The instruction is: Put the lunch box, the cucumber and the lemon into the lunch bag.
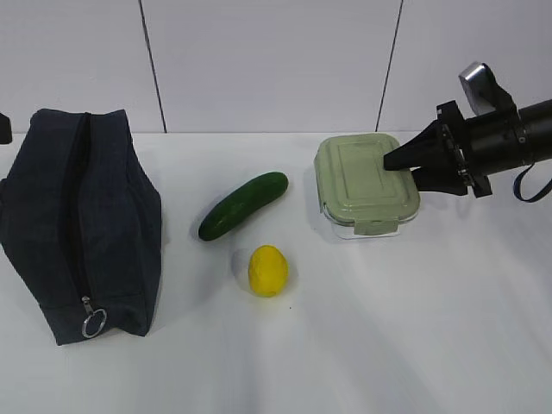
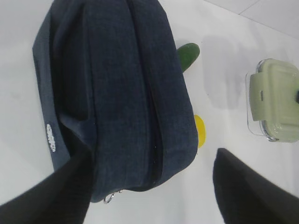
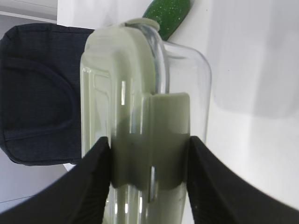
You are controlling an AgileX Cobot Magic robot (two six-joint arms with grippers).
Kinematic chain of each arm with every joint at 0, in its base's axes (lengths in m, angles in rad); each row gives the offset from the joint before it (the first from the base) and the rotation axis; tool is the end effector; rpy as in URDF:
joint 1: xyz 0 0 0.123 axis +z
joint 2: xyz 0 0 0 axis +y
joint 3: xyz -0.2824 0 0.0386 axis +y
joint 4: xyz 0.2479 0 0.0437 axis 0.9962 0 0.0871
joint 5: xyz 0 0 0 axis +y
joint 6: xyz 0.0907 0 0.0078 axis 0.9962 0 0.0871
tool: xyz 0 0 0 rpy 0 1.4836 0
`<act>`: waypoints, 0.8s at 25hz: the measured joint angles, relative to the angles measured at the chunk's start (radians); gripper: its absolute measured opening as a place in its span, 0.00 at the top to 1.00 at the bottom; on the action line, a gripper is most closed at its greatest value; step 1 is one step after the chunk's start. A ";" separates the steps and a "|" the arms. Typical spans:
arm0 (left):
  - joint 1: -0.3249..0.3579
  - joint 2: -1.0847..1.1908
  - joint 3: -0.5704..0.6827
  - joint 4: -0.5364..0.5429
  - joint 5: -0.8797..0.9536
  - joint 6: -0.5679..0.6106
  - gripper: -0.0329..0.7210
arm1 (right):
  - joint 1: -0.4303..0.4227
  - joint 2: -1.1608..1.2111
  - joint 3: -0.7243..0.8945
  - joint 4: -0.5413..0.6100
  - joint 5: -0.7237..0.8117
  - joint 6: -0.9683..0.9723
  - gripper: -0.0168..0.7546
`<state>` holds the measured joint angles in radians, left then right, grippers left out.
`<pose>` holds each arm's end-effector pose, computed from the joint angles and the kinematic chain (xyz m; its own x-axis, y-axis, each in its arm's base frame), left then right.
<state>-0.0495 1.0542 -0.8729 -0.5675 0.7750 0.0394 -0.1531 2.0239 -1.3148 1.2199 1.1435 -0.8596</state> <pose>0.2035 -0.0444 0.3262 -0.7711 -0.3127 -0.5547 0.0217 0.8577 -0.5137 0.3962 0.0176 0.1867 -0.9413 0.1388 -0.3077 -0.1839 0.5537 0.8122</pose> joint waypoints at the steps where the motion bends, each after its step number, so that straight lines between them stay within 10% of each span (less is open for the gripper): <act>1: 0.029 0.031 0.000 -0.059 0.007 0.054 0.19 | 0.000 -0.005 0.002 0.000 0.000 0.000 0.51; 10: 0.326 0.227 -0.004 -0.416 0.098 0.465 0.19 | 0.002 -0.017 0.002 0.002 0.002 0.012 0.51; 20: 0.345 0.408 -0.007 -0.634 0.181 0.688 0.27 | 0.050 -0.019 0.002 0.030 0.002 0.027 0.51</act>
<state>0.2955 1.4626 -0.8803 -1.2019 0.9564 0.7276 -0.1028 2.0046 -1.3131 1.2503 1.1459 -0.8328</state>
